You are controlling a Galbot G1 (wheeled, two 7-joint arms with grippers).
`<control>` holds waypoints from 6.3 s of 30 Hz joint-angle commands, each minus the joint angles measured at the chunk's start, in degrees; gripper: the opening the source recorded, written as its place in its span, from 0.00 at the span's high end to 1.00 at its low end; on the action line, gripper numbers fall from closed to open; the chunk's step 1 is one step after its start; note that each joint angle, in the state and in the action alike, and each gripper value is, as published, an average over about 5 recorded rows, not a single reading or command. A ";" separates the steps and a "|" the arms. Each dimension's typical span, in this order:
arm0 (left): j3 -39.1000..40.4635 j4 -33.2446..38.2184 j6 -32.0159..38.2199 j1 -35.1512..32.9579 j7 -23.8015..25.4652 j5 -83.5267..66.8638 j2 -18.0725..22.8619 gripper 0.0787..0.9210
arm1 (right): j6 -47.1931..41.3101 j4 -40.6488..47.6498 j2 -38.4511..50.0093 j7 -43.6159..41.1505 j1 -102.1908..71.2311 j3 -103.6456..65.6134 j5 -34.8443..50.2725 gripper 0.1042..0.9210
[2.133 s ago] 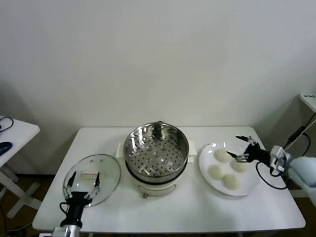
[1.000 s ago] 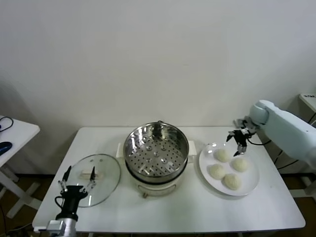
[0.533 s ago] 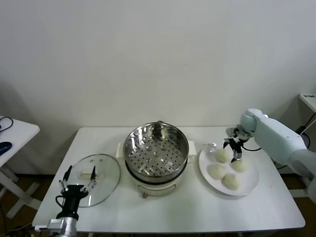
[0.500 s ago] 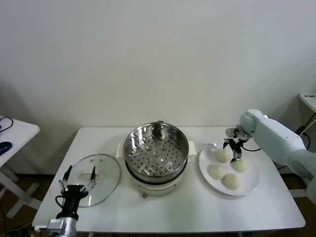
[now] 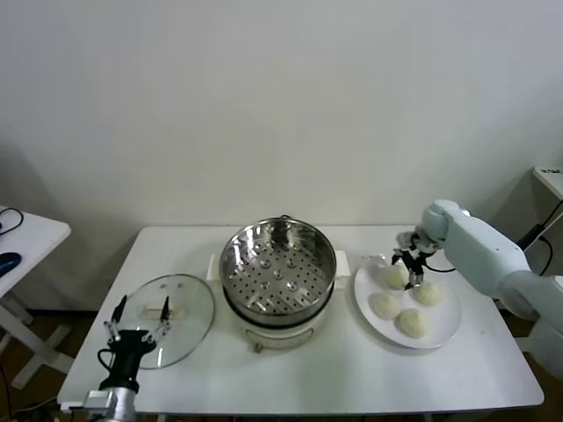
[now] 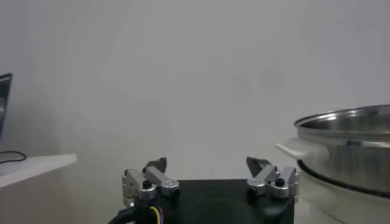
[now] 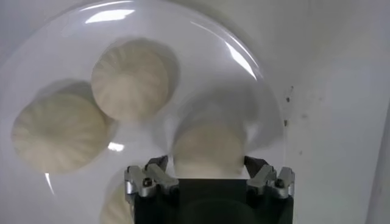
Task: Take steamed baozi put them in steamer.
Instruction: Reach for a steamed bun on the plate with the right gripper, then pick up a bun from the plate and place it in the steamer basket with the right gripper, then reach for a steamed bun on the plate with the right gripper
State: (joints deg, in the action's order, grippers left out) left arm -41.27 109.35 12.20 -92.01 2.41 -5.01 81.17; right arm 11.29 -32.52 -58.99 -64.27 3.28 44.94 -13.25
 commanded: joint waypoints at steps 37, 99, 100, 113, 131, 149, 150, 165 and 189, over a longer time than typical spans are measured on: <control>-0.21 0.67 -0.43 -0.51 0.28 0.87 -0.10 0.12 | 7.00 -34.69 4.80 -0.71 31.45 21.10 15.69 0.49; 1.06 3.57 -2.69 -1.36 0.73 1.29 -1.79 0.12 | 22.40 -21.00 -22.35 1.86 15.39 15.83 -15.10 0.22; 1.06 3.56 -2.69 -1.34 0.73 1.30 -1.79 0.12 | 22.50 -21.08 -22.34 1.83 15.46 15.81 -15.08 0.19; 0.46 3.27 -2.49 -1.51 0.55 1.03 -1.92 0.12 | 24.37 -30.76 -15.48 -1.74 22.84 16.84 -8.96 0.12; 1.14 3.52 -3.83 -0.16 0.06 1.08 -2.63 0.12 | -10.99 -44.66 18.99 -3.38 44.10 39.52 39.44 0.12; 1.52 4.44 -4.72 -0.56 0.30 1.94 -1.91 0.12 | -16.96 -43.70 29.28 -0.21 4.52 13.48 20.54 0.12; 1.58 4.40 -4.72 -0.53 0.29 2.04 -1.87 0.12 | -17.08 -43.66 28.78 -0.08 3.57 12.96 20.13 0.12; 1.37 3.92 -4.78 -0.79 0.33 2.54 -1.48 0.12 | -16.15 -36.44 20.36 2.19 -2.24 9.73 15.55 0.12; 1.07 3.17 -4.65 -0.68 0.49 2.66 -1.70 0.12 | -14.57 -29.89 13.78 3.25 -2.53 9.06 13.07 0.12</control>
State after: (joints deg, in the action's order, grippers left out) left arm -40.19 112.46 7.58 -92.70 2.88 -2.31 79.55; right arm -3.30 -63.84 -44.14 -61.26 1.39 54.42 0.42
